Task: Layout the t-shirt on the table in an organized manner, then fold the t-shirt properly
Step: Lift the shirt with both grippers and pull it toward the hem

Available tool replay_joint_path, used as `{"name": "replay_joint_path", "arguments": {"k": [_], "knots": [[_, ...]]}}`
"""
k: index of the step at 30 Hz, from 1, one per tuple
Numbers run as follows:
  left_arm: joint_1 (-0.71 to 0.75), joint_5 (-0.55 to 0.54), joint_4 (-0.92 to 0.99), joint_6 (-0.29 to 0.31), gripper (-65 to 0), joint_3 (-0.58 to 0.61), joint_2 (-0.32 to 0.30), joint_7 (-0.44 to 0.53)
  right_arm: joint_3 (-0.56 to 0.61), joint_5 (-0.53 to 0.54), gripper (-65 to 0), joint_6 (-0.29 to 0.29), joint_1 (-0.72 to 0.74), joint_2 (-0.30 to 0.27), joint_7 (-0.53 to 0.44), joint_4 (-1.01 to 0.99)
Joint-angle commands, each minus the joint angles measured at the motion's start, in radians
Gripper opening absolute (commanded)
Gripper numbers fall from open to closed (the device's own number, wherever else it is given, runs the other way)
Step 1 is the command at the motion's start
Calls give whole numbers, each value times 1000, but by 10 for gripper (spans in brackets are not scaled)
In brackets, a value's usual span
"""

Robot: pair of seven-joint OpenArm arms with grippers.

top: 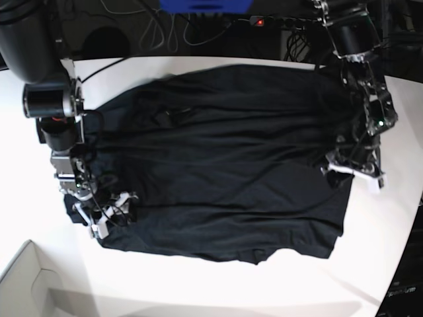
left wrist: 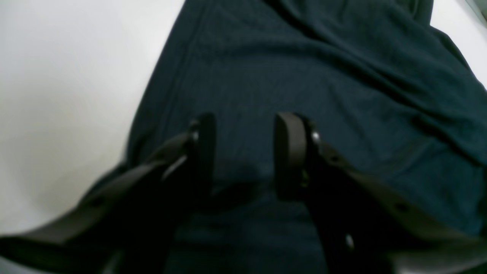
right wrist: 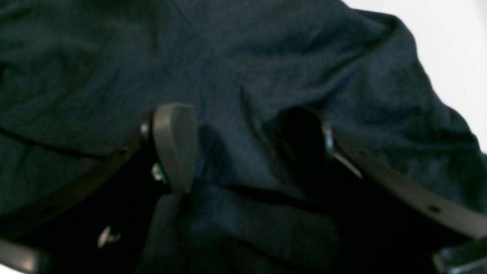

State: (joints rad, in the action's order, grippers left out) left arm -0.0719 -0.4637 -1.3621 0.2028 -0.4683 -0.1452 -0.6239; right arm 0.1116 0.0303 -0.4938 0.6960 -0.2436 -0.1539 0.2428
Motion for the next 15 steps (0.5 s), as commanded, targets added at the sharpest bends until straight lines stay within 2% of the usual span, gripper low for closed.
{"name": "replay_joint_path", "arguments": {"k": [1,5,8,11,13,15], "knots": [[-42,-11,-1,5,-400,0,-15,28,-3,-16,-279,-10,-6,-17,61,-3],[-128,-11,95,5,-400,1,-18,28,-5,-16,-279,-15,-80,-30,70,74],[-202,-11,230,5,-400,1,-18,28,-5,-16,-278,-15,-201,-66,72,247],[-268,-10,359,5,-400,1,-32,28,-6,-16,-278,-13,-336,-76,75,470],[-294,-10,419,10,-400,3,-38,29,-11,-11,-278,-12,-387,-89,106,587],[-303,-11,431,13,-399,3,-43,29,-66,-11,-278,-10,-421,-81,145,692]]}}
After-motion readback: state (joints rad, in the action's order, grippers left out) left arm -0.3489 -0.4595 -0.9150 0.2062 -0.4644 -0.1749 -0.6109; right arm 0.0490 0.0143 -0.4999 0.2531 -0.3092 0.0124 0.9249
